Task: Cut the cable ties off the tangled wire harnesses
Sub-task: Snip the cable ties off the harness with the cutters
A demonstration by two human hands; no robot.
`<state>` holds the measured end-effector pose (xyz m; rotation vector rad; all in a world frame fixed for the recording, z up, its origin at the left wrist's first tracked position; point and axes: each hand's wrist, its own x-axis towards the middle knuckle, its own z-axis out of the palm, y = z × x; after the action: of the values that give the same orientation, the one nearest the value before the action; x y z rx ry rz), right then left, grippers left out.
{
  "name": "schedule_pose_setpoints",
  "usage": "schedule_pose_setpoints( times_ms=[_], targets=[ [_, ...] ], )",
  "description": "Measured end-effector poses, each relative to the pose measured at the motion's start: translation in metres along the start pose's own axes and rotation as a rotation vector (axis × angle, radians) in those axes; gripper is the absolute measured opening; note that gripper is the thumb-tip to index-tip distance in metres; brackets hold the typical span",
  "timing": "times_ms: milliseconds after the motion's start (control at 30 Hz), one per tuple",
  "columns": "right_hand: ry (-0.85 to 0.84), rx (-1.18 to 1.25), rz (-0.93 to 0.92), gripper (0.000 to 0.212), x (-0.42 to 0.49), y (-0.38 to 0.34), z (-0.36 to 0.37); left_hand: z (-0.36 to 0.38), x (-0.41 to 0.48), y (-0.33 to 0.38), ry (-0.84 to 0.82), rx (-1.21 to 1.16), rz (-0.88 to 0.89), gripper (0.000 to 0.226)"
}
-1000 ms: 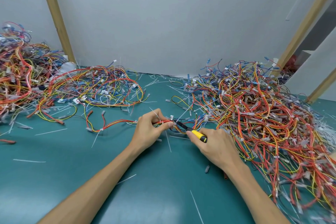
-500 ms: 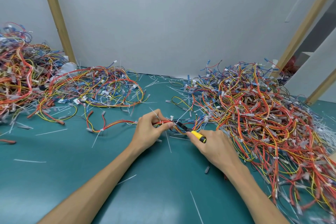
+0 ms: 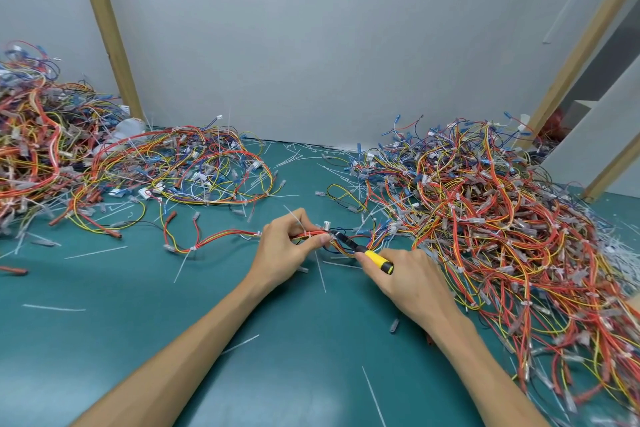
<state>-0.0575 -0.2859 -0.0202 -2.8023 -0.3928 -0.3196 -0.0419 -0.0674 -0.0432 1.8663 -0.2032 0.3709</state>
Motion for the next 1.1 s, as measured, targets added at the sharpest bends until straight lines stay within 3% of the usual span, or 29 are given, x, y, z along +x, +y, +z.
schedule_pose_setpoints(
  times_ms=[133,267,300,400,467,533,600,700,833,900,1033,1100],
  targets=[
    [0.047,-0.002,0.006,0.069,0.0,0.003,0.005,0.0,0.0,-0.001,0.018,-0.027,-0.005,0.023],
    [0.132,0.175,0.051,0.062,0.003,0.006,0.01,0.0,0.0,-0.001,0.037,0.021,-0.032,0.024],
    [0.155,0.221,0.068,0.061,0.003,0.008,0.011,-0.002,0.0,-0.001,0.03,0.11,-0.03,0.029],
    [0.223,0.307,0.111,0.058,0.004,0.014,0.012,-0.019,0.007,0.001,-0.024,0.721,0.172,0.046],
    [0.255,0.347,0.138,0.056,0.005,0.017,0.014,-0.039,0.015,0.007,-0.191,0.872,0.164,0.047],
    [0.261,0.375,0.163,0.055,0.007,0.017,0.016,-0.06,0.019,0.009,-0.393,0.766,0.066,0.04],
    [0.268,0.389,0.182,0.055,0.008,0.017,0.017,-0.072,0.016,0.008,-0.46,0.561,0.025,0.028],
    [0.298,0.461,0.204,0.053,0.006,0.014,0.017,-0.071,0.01,0.009,-0.406,0.414,0.036,0.014],
    [0.286,0.537,0.216,0.046,0.003,0.008,0.019,-0.058,0.015,0.013,-0.325,0.511,0.081,0.023],
    [0.318,0.54,0.199,0.045,0.004,0.006,0.018,-0.05,0.018,0.012,-0.21,0.531,0.108,0.027],
    [0.43,0.52,0.131,0.049,0.003,0.006,0.014,-0.029,0.007,0.006,0.129,0.336,0.144,0.023],
    [0.438,0.562,0.146,0.044,0.004,0.005,0.012,-0.023,0.001,0.0,0.163,0.321,0.129,0.023]
  ],
)
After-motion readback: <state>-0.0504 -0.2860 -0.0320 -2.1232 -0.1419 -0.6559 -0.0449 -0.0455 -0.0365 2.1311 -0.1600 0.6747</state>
